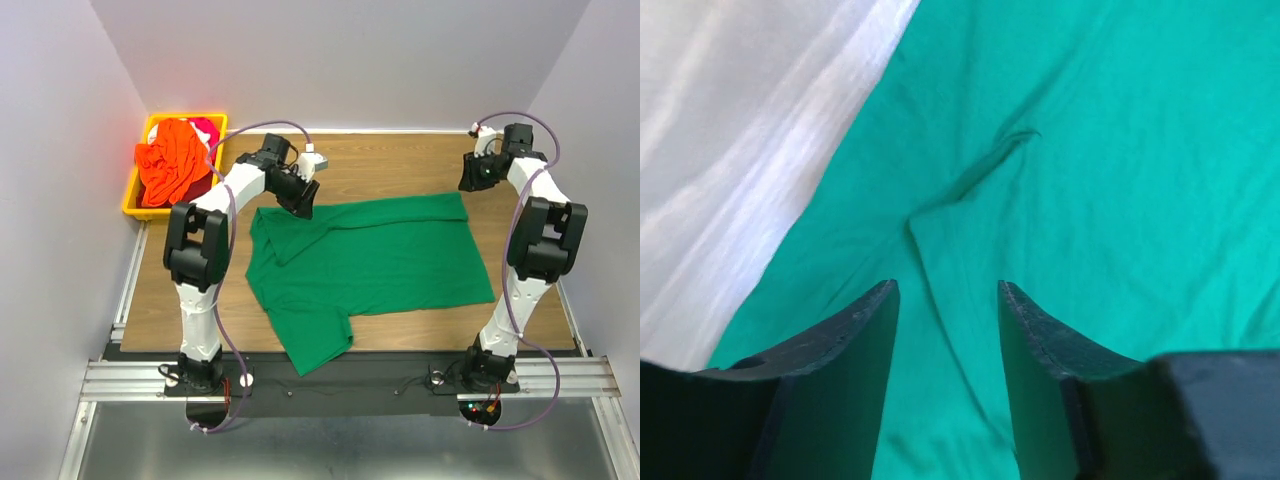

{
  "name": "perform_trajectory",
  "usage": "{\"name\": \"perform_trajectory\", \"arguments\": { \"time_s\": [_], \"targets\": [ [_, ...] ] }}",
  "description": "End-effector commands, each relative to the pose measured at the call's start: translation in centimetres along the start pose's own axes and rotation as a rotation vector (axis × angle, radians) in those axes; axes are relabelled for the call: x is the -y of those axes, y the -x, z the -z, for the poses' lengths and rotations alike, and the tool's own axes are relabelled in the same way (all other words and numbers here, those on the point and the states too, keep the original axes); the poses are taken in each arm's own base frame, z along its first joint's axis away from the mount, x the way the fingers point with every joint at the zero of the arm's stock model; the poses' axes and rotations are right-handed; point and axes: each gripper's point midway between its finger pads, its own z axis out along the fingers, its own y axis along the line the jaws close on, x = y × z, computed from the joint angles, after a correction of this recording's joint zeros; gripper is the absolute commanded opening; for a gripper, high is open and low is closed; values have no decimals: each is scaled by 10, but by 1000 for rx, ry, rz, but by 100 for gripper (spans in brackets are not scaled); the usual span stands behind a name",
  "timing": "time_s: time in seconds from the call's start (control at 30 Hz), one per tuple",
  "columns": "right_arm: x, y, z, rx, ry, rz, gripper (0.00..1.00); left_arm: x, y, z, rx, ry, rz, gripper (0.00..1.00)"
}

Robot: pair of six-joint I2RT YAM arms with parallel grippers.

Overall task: Fold and stack the t-shirts
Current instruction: Fold the tshirt

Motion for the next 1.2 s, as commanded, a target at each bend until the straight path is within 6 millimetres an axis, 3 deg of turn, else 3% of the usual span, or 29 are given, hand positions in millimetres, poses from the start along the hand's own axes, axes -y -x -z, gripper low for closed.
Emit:
{"name": "perform_trajectory", "arguments": {
  "time_s": [0.0,0.2,0.43,0.73,0.97,1.03,1.17],
  "targets": [
    [-5,-8,-8,-29,41,-52,35,9,20,-4,43,-57,7,56],
    [-5,-24,-17,-68,45,-59,34,5,13,-25,20,-68,7,57],
    [-3,-26,-19,-75,39,-58,34,10,2,-44,-18,-75,8,57],
    [-5,-29,-17,-82,43,-53,33,-3,10,-47,5,-4,-15,62],
    [-5,-30,-15,-84,40,-47,34,6,-9,-57,-56,-58,-32,63],
    [-3,-30,-15,-86,32,-44,33,11,-15,-57,-65,-73,-31,62],
    [-2,-29,-14,-85,29,-40,33,18,-19,-50,-67,-81,-34,49]
  ]
}}
